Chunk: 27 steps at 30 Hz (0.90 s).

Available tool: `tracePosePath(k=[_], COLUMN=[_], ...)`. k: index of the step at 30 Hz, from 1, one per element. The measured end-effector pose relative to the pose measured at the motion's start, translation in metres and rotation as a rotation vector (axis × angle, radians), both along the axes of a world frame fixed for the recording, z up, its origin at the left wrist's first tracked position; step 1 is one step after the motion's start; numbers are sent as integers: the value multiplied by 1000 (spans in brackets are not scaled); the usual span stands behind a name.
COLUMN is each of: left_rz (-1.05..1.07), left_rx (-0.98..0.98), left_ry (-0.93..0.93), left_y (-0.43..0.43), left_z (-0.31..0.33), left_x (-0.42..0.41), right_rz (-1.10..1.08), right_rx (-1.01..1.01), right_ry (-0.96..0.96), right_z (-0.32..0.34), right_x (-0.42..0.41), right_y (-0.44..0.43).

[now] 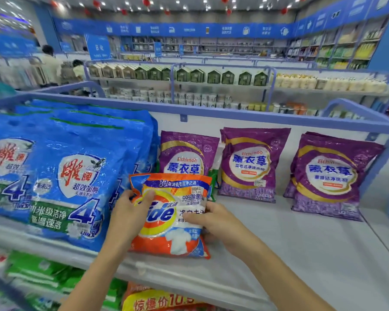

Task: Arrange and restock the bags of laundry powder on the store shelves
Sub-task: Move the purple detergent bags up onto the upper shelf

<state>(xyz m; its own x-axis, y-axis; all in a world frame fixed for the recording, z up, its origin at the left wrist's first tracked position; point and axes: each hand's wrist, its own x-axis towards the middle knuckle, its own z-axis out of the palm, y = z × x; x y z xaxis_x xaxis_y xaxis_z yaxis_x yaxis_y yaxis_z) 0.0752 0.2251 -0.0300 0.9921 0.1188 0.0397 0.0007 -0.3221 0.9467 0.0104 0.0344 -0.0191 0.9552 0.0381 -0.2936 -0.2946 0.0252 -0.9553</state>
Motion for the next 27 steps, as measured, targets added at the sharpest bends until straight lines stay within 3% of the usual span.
tracePosePath(k=[2, 6, 8, 11, 19, 27], left_rz=[14, 26, 45, 69, 37, -125], left_rx=[26, 124, 200, 294, 491, 412], left_ry=[-17, -22, -48, -106, -182, -314], left_y=[-2, -3, -4, -8, -24, -70], left_z=[-2, 4, 6, 13, 4, 5], left_x=[-2, -7, -8, -14, -19, -28], right_rz=[-29, -336, -320, -255, -417, -571], right_rx=[-74, -428, -473, -337, -68, -27], right_ry=[-13, -164, -198, -204, -310, -500], right_z=[4, 9, 12, 13, 6, 17], right_x=[3, 26, 39, 60, 72, 13], right_y=[-8, -27, -29, -26, -23, -76])
